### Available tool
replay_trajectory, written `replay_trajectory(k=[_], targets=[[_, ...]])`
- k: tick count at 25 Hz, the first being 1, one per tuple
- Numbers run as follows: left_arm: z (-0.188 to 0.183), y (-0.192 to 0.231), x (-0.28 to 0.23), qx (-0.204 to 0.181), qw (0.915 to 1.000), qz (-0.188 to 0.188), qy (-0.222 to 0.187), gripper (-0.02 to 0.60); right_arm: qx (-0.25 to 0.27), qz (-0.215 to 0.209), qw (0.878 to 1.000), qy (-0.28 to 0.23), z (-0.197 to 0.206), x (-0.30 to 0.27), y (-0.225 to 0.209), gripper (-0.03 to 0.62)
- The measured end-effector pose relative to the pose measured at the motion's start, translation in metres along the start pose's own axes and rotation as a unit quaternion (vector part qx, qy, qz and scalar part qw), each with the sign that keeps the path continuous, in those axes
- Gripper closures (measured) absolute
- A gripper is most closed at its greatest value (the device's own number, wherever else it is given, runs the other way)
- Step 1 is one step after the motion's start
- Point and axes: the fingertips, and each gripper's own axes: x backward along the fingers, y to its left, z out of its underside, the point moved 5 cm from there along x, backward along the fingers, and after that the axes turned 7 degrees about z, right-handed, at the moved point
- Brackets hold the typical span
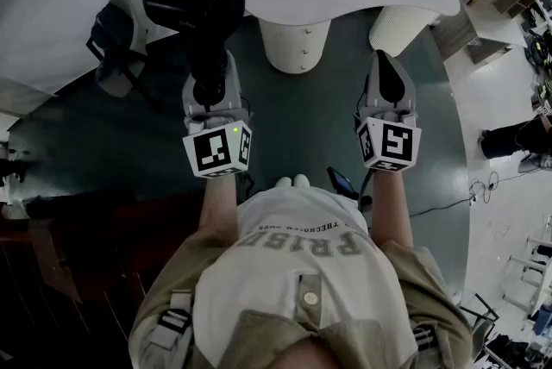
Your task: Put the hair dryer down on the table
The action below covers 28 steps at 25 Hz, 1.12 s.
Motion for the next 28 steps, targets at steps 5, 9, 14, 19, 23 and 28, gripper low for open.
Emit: replay_trajectory(k=[5, 9, 14, 19, 23, 28], targets=[[0.000, -0.001, -0.002, -0.001, 1.0000, 0.002, 0.002, 0.495, 0.003, 0.000, 1.000, 0.000, 0.000, -0.002, -0.001, 0.595], [0.001, -0.002, -0.004, -0.002, 1.0000, 0.004, 0.003, 0.495, 0.005, 0.000, 1.000, 0.002, 0.002, -0.004, 0.000, 0.595], [0.000, -0.004, -0.005, -0.001, 1.0000, 0.005, 0.002, 0.495, 0.009, -0.003, 1.000, 0.005, 0.002, -0.005, 0.001, 0.595], [0.000, -0.008, -0.007, 0.000, 1.0000, 0.006, 0.004, 0.495, -0.002, 0.009, 1.000, -0.001, 0.001, -0.005, -0.005, 0.593], [0.001, -0.011, -0.009, -0.001, 1.0000, 0.005, 0.006, 0.495, -0.017, 0.012, 1.000, -0.005, 0.001, -0.006, -0.011, 0.434], [-0.001, -0.013, -0.009, 0.003, 1.0000, 0.002, 0.008, 0.495, -0.029, -0.002, 1.000, -0.002, 0.002, -0.008, -0.017, 0.318]])
